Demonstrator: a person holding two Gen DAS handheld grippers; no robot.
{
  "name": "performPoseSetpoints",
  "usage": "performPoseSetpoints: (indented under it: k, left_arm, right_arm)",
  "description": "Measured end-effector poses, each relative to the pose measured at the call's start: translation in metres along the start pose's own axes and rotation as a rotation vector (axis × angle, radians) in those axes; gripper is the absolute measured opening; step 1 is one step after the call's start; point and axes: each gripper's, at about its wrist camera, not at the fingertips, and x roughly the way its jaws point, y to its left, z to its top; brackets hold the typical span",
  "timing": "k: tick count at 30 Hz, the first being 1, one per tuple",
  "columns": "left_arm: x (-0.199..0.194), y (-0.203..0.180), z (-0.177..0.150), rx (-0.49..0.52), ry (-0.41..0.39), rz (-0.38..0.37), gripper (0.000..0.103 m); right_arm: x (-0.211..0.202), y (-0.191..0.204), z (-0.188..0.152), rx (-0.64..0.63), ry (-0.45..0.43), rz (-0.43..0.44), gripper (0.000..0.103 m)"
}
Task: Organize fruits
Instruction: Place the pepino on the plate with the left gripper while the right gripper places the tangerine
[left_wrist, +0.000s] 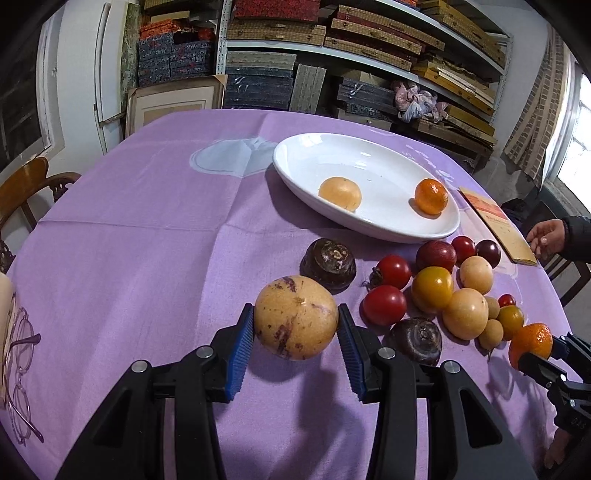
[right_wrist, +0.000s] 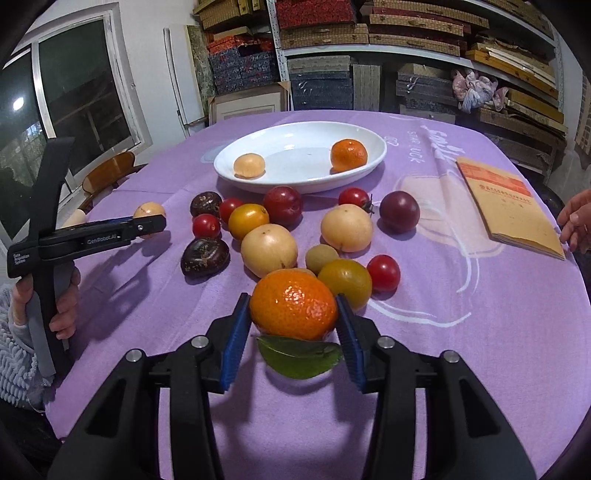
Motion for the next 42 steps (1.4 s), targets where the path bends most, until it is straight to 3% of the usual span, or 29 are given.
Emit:
performPoseSetpoints:
  k: [7, 16, 21, 28, 30, 33, 37, 39, 42]
  left_arm:
    - [0.008, -0.019, 0.061, 0.069, -0.042, 0.028, 0.045]
    - [0.073, -0.036, 0.132, 0.082, -0.006, 0.035, 0.045]
    - [0.114, -0.037, 0.150, 0.067, 0.052, 0.028, 0.045]
    - [0.145, -0.033, 0.148, 0.060, 0.100, 0.030, 0.046]
    - [0.142, -0.032, 0.147, 0.065, 0.090, 0.043, 0.046]
    - [0.128, -0.030, 0.149, 0.054, 0.066, 0.049, 0.057]
    - [0.090, -0.020, 0.149, 0.034, 0.013, 0.058, 0.058]
    - [0.066, -0.012, 0.143, 0.022, -0.011, 0.069, 0.060]
    - [0.035, 0.000, 0.121, -0.005, -0.036, 0.086, 0.066]
  right_arm:
    - [0.000, 0.006, 0.060, -0.065, -0.051, -0.032, 0.045]
    - [0.086, -0.001, 0.143, -0.080, 0.043, -0.040, 0.045]
    - [0.129, -0.005, 0.158, -0.094, 0.108, -0.044, 0.045]
    - [0.151, -0.005, 0.154, -0.135, 0.128, -0.080, 0.046]
    - [0.149, -0.007, 0.154, -0.134, 0.114, -0.090, 0.047]
    - [0.135, -0.010, 0.156, -0.120, 0.082, -0.079, 0.048]
    - [0.086, -0.015, 0.154, -0.079, -0.021, -0.064, 0.051]
    - [0.056, -0.020, 0.144, -0.053, -0.090, -0.071, 0.068]
    - [0.018, -0.026, 0.114, -0.038, -0.174, -0.113, 0.080]
